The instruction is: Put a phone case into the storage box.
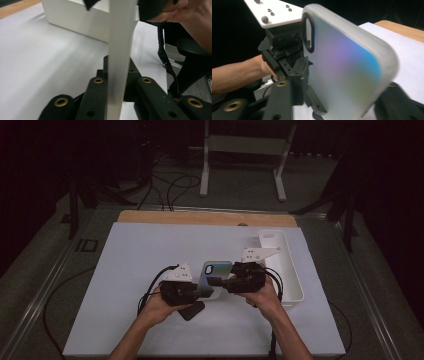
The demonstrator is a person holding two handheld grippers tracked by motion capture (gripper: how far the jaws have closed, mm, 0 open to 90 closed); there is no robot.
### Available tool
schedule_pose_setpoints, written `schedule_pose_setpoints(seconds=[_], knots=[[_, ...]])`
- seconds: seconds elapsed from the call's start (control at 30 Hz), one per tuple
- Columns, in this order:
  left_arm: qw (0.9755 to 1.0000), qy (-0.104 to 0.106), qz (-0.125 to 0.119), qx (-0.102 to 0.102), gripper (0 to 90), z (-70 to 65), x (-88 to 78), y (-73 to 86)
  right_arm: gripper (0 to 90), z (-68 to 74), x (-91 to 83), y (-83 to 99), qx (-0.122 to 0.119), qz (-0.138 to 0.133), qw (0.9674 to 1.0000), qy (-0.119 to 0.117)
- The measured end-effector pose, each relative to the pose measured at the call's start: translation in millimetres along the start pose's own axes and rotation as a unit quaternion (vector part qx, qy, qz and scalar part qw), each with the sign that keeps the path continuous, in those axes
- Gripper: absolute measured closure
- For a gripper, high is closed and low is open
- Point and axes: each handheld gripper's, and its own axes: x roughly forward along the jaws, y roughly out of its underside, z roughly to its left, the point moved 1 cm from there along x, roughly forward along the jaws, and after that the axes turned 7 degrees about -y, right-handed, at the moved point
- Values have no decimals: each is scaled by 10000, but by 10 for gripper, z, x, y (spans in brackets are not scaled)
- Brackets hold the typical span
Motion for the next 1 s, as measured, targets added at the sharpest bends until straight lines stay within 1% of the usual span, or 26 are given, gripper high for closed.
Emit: schedule_pose_setpoints(seconds=[0.07, 0.17, 0.27, 0.4, 0.43, 0.47, 0.5, 0.6, 0.67, 0.77, 0.8, 0.83, 0.87, 0.93, 0.97, 1.0], knots=[[10000, -69, 6, 11, 855, -4, 7, 0, 409, 19, 22, -2, -100, 59, 9998, 167], [9999, -167, -11, -20, 859, 9, 9, 2, 307, 46, 64, 3, -261, 258, 9978, 545], [9997, -254, -55, -44, 860, 15, 3, 5, 254, 70, 92, 6, -341, 393, 9955, 790], [9991, -422, -83, -45, 860, 8, -2, 8, 224, 64, 106, 8, -314, 361, 9948, 900], [9991, -422, -83, -45, 860, 8, -2, 8, 224, 64, 106, 8, -314, 361, 9948, 900], [9983, -559, -141, -113, 860, 25, -14, 13, 219, 62, 107, 11, -303, 353, 9945, 933], [9979, -607, -177, -165, 860, 37, -21, 16, 218, 56, 94, 20, -245, 304, 9945, 977], [9964, -773, -217, -270, 860, 66, -42, 29, 217, 44, 70, 34, -175, 225, 9941, 1047], [9953, -894, -222, -285, 859, 77, -53, 40, 214, 35, 58, 39, -126, 209, 9932, 1138], [9935, -1050, -250, -357, 860, 86, -63, 57, 173, 27, 47, 37, -44, 122, 9917, 1277], [9929, -1095, -257, -377, 859, 88, -64, 61, 157, 27, 42, 34, -1, 95, 9915, 1299], [9929, -1095, -257, -377, 860, 88, -64, 61, 157, 27, 42, 34, -1, 95, 9915, 1299], [9918, -1188, -271, -397, 860, 87, -62, 65, 146, 28, 44, 31, 33, 70, 9908, 1353], [9910, -1241, -286, -423, 859, 84, -59, 67, 123, 29, 46, 26, 78, 20, 9901, 1404], [9901, -1299, -304, -434, 859, 79, -56, 68, 108, 31, 50, 23, 116, 0, 9898, 1422], [9900, -1308, -308, -441, 859, 78, -53, 68, 92, 36, 59, 19, 165, -22, 9895, 1433]])
